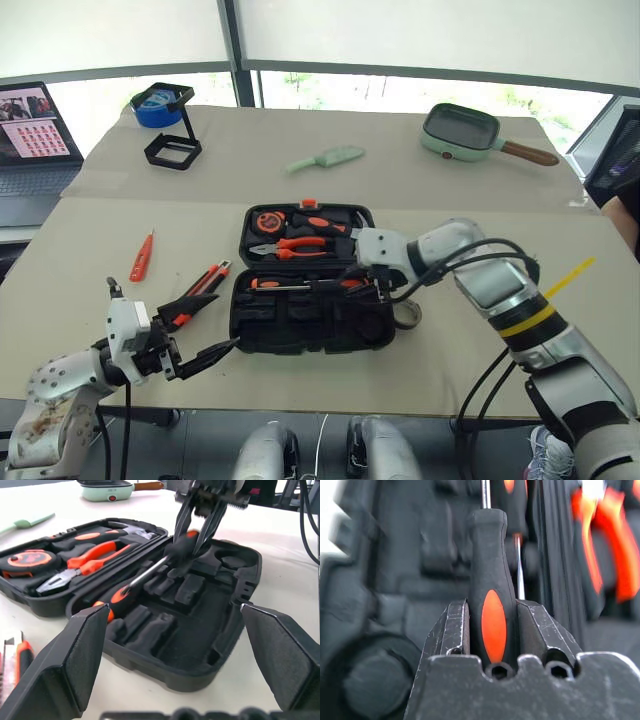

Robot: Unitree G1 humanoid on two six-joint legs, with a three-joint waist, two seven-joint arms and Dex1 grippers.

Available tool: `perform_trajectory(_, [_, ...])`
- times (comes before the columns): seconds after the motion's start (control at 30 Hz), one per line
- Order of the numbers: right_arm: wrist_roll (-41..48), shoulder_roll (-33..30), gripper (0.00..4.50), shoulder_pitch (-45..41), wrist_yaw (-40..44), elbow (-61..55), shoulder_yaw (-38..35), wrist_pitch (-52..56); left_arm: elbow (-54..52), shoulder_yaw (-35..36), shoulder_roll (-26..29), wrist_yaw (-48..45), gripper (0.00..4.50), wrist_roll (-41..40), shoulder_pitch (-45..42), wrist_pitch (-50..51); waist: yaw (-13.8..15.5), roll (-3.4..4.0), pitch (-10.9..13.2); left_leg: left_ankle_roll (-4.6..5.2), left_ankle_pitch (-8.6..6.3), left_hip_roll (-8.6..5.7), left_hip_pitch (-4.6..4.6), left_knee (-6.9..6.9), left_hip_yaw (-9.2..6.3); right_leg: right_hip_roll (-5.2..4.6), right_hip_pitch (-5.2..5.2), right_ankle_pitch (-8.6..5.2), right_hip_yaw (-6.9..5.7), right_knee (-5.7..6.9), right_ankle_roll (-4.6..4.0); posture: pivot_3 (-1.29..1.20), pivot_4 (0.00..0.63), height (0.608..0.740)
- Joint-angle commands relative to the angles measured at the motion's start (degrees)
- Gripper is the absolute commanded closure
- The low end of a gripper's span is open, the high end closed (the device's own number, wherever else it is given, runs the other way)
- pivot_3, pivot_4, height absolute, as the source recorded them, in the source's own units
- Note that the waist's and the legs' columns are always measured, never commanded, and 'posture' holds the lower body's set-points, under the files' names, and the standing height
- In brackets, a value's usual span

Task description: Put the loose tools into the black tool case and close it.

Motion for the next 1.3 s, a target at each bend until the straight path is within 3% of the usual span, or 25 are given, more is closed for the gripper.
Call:
perform_trajectory(0.03, [-1.9,-1.2,3.49,-0.6,2.0,-0.5,0.0,-0.5,-2.9,1.2,0.4,0.7,0.0,-1.0,0.3,-0.4,0.0,0.0,0.0,-0.01,0.0,0.01,0.01,0.0,-0.02,0.01,0.01,-0.01,0.0,0.02,0.0,0.0,0.15,0.74])
perform_trajectory(0.47, [-6.9,0.9,3.49,-1.6,1.0,3.6,0.6,0.7,-3.2,0.4,0.0,1.5,0.0,-0.3,0.3,-1.1,-0.4,0.0,0.0,-0.26,0.15,0.11,0.21,0.0,0.0,0.02,0.05,0.01,0.06,0.15,0.0,0.0,0.15,0.74])
perform_trajectory(0.53, [-7.1,0.9,2.48,-2.0,1.7,3.7,0.4,0.4,-3.1,0.2,0.0,1.5,0.0,-0.1,0.1,-1.3,-0.5,-0.01,0.0,-0.24,0.15,0.11,0.2,0.0,0.02,0.02,0.03,0.15,0.09,0.15,-0.24,0.0,0.15,0.74])
perform_trajectory(0.77, [-1.2,2.1,0.42,-3.9,4.2,2.9,-6.0,-3.6,-2.6,0.2,-0.1,1.5,0.0,-0.1,0.1,-1.6,-0.7,-0.01,0.0,-0.23,0.14,0.12,0.18,-0.02,0.05,0.1,0.0,0.14,0.07,0.11,-0.24,0.0,0.15,0.74])
perform_trajectory(0.9, [3.1,1.7,0.42,-4.6,8.3,4.5,-9.2,-4.4,-2.0,0.4,-0.2,1.3,0.0,0.0,0.3,-1.9,-0.6,-0.01,0.0,-0.24,0.15,0.14,0.18,-0.02,0.05,0.12,0.0,0.14,0.07,0.12,-0.23,0.0,0.15,0.74])
perform_trajectory(1.03, [4.7,5.6,1.47,-2.6,6.0,6.9,-10.3,-6.7,-1.1,0.1,-0.3,1.5,0.0,0.2,-0.4,-2.4,-0.6,-0.01,0.0,-0.23,0.15,0.13,0.18,-0.01,0.05,0.11,0.02,0.15,0.07,0.12,-0.24,0.0,0.15,0.74])
perform_trajectory(1.3, [1.1,12.2,4.2,1.2,0.8,11.5,-8.4,-12.7,0.1,-0.1,0.1,1.2,0.0,0.3,-1.3,-2.7,-0.7,0.0,0.0,-0.27,0.18,0.12,0.17,-0.02,0.1,0.16,0.0,0.15,0.08,0.17,-0.25,0.0,0.15,0.74])
